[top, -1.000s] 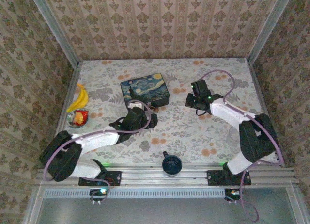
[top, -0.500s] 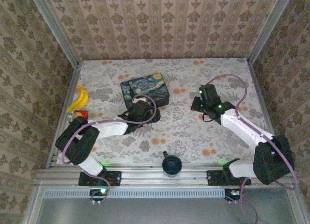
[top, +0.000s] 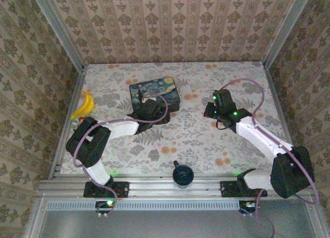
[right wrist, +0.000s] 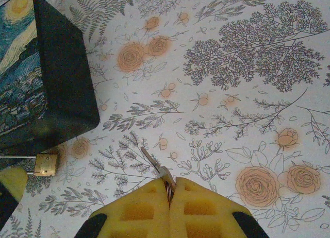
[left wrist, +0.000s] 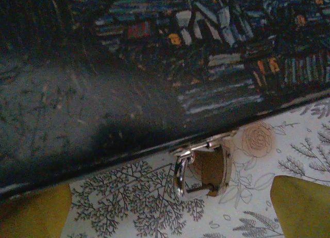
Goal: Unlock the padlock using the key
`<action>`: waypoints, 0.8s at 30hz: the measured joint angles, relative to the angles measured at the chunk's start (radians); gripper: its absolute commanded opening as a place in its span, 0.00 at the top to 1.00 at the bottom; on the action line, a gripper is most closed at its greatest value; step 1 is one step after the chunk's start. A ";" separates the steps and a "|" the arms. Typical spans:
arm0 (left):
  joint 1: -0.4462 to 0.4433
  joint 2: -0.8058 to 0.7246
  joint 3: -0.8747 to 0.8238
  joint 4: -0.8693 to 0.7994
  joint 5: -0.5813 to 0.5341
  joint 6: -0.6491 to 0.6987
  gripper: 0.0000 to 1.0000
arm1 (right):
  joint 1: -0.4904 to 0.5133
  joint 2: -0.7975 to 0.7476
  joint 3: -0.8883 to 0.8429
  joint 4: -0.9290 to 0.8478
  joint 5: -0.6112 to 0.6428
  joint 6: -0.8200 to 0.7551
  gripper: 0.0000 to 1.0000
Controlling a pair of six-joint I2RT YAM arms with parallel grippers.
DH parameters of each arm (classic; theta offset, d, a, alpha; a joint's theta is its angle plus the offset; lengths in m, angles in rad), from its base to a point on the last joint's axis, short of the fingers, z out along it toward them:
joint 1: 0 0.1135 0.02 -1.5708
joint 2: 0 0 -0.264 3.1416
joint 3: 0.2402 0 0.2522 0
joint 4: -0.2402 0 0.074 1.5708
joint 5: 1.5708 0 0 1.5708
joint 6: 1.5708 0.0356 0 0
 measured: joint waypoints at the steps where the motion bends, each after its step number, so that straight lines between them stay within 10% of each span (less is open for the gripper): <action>1: 0.000 0.004 0.007 -0.005 -0.001 0.003 0.00 | 0.000 0.000 0.000 0.000 0.000 0.000 1.00; 24: -0.060 0.087 0.131 -0.245 -0.174 -0.040 0.12 | 0.000 -0.051 -0.035 0.000 -0.002 -0.011 1.00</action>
